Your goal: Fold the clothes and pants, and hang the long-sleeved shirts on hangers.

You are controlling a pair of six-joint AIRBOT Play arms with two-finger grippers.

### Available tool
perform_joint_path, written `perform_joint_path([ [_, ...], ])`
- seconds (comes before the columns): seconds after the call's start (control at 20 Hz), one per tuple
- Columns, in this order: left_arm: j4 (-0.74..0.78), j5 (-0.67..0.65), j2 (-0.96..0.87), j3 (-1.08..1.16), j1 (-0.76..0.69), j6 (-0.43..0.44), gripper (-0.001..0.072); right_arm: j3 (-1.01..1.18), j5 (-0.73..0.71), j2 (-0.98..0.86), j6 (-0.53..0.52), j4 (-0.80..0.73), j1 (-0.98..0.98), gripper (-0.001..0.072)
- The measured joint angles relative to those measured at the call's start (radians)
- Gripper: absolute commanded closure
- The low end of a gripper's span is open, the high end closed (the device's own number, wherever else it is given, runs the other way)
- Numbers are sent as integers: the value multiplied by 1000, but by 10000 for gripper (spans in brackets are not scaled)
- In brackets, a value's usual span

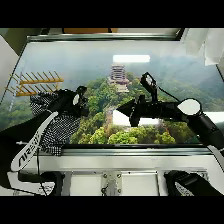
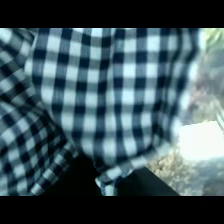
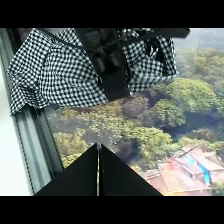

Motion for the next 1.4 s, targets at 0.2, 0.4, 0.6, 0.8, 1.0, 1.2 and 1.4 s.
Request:
perform_joint_path([
  [0.2,-90,29,117,40,-58,-4,691,4,4,6,-17,64,-8,689],
  [0.4,-217,92,155,166,-223,-4,691,26,-115,60,17,40,-139,689],
  [0.6,-258,165,40,363,-383,-7,688,33,-181,125,113,10,-360,689],
  [0.8,-272,150,-84,561,-415,-20,141,34,-155,156,234,-121,-560,689],
  [1.0,-272,-11,-57,624,-304,-38,140,34,-63,166,352,-315,-672,689],
  [1.2,-276,-102,154,359,-225,-35,140,21,17,169,412,-414,-661,689],
  [1.4,-279,-131,453,-75,-202,-170,140,4,52,169,438,-481,-561,689],
])
